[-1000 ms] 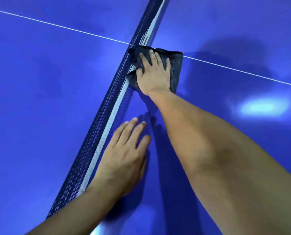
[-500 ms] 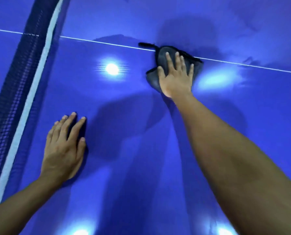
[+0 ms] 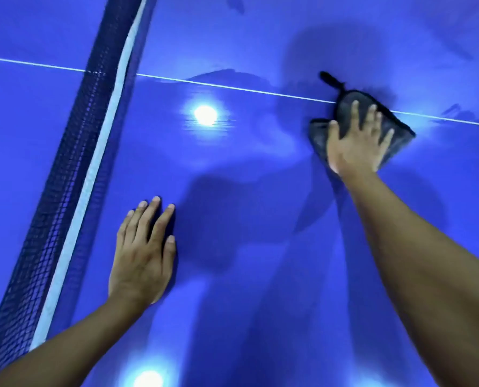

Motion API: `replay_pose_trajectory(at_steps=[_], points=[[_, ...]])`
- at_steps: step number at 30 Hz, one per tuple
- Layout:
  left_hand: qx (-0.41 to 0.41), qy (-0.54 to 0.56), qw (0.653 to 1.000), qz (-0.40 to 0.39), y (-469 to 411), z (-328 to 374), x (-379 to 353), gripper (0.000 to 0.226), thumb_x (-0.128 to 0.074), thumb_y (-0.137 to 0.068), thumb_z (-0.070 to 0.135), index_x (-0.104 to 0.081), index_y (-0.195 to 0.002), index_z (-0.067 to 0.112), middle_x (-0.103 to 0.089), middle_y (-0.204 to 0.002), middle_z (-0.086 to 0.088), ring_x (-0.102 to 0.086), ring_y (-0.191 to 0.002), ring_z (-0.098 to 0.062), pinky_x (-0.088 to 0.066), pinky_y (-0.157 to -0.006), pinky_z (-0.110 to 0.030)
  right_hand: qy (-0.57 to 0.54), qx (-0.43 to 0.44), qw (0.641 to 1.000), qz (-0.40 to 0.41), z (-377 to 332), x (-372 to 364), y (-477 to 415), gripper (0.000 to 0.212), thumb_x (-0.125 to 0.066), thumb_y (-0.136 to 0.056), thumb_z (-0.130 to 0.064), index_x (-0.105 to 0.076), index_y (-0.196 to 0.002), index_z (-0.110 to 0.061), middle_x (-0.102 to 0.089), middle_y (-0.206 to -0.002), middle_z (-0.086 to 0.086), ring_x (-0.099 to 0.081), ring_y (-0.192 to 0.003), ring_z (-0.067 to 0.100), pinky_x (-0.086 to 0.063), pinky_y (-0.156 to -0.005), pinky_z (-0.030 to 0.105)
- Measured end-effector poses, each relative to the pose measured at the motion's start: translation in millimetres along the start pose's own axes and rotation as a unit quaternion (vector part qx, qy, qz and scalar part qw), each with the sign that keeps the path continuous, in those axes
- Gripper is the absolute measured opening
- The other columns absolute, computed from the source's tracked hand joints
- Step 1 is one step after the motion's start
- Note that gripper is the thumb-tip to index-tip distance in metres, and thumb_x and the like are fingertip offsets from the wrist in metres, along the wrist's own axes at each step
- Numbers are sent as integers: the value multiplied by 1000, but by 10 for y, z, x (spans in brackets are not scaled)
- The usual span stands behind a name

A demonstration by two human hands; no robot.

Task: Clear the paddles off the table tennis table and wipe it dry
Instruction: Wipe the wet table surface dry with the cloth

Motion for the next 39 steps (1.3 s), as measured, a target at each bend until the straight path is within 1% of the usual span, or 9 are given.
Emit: replay_pose_trajectory(at_steps=[6,8,10,15,21,24,26,34,39], points=[[1,-14,1000,-9,-7,-28,-6,54,-37,-99,26,-45,-150,11,-36,-160,-13,-30,-148,-34,-20,-124,-49,-2,278,961,-17,-2482,-529,809,69,-35,-95,-53,-28,-160,-30,-21,-168,6,-16,-156,23,-2,-124,56],[-6,-17,1000,-12,3,-39,-10,53,-36,-100,26,-45,-149,10,-36,-160,-14,-30,-148,-35,-21,-123,-50,4,354,933,-59,-2980,-599,1129,66,-32,-99,-53,-22,-161,-32,-13,-170,4,-8,-157,20,4,-124,55],[-15,-7,1000,-19,4,-48,-18,53,-35,-101,27,-44,-149,10,-35,-160,-14,-29,-149,-35,-20,-123,-50,13,378,922,-87,-3103,-592,1226,64,-28,-101,-52,-18,-162,-33,-8,-171,1,-3,-157,17,7,-124,54],[-8,4,999,-31,-6,-47,-9,55,-34,-100,27,-42,-152,13,-33,-161,-11,-27,-150,-33,-18,-124,-49,-18,299,953,-52,-2329,-435,1055,63,-38,-98,-47,-29,-159,-36,-19,-169,-2,-14,-156,13,1,-126,49],[10,7,1000,-29,-8,-22,19,55,-35,-98,29,-45,-149,12,-35,-160,-11,-29,-147,-37,-19,-123,-50,-21,97,995,0,-79,-13,631,65,-35,-97,-46,-26,-160,-35,-19,-169,2,-16,-156,18,-6,-126,52],[8,2,1000,-28,-18,-27,12,55,-36,-97,28,-46,-148,10,-36,-159,-13,-30,-146,-38,-20,-122,-51,-19,-30,999,7,1004,178,647,67,-30,-95,-48,-24,-160,-34,-16,-170,4,-14,-156,20,-5,-126,54],[12,4,1000,-24,-24,-28,2,55,-37,-97,27,-46,-148,11,-36,-159,-12,-31,-146,-38,-22,-121,-53,-14,-85,996,21,1369,225,667,68,-29,-94,-47,-24,-160,-33,-17,-169,5,-15,-156,21,-4,-126,54],[0,27,1000,7,37,-101,-68,50,-42,-98,23,-47,-146,11,-37,-158,-12,-31,-147,-36,-21,-123,-51,9,-47,999,17,1312,164,677,69,-24,-95,-44,-21,-162,-25,-14,-169,16,-13,-156,31,-3,-126,55],[-15,80,996,39,104,-146,-26,45,-46,-94,15,-54,-137,4,-50,-146,-16,-45,-135,-37,-32,-117,-52,-2,125,991,38,37,-110,1089,73,-23,-92,-48,-32,-159,-21,-23,-166,19,-23,-153,35,-10,-125,52]])
Point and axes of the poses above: each hand's wrist, its own y-axis away from the middle knuckle, its own x-axis out of the back of the hand, z = x × y, the point moved 1 cm from there along -y, towards the middle knuckle
